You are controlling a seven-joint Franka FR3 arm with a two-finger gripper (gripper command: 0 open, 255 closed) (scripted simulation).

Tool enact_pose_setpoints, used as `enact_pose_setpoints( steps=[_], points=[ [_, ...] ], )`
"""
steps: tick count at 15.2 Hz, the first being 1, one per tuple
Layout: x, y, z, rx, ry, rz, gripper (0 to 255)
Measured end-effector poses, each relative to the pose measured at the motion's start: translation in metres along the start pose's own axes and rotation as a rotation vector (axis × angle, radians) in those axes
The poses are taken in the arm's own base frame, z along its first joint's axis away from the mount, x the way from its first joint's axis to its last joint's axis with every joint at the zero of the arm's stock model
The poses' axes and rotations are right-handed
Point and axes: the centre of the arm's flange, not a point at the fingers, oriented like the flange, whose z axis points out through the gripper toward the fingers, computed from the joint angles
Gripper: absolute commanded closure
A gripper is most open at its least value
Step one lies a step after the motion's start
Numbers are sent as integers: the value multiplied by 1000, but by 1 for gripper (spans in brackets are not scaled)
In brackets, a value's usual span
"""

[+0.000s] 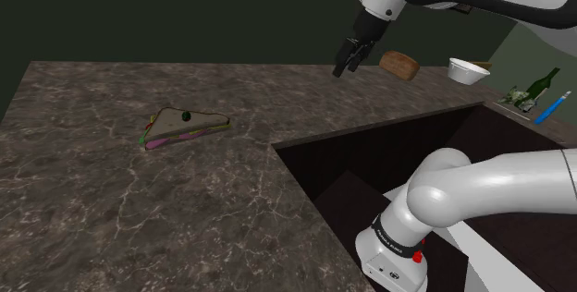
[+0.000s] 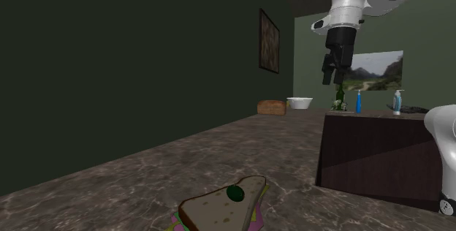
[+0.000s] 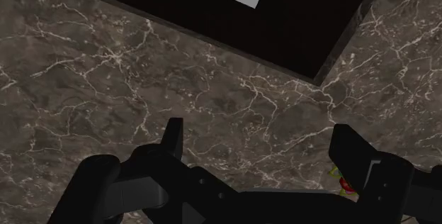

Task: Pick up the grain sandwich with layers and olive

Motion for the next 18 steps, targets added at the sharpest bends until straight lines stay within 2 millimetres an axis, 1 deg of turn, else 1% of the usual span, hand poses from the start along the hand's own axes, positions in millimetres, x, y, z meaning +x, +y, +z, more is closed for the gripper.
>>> enact_pose_setpoints(
  steps=[1, 2, 4, 6, 18],
  points=[
    [0, 0, 0, 0, 0, 0, 0],
    [4, -5, 2, 0, -2, 1, 0],
    [15, -22, 8, 0, -11, 4, 0],
    [32, -37, 20, 0, -21, 9, 0],
    [130, -153, 84, 3, -81, 39, 0]
  ],
)
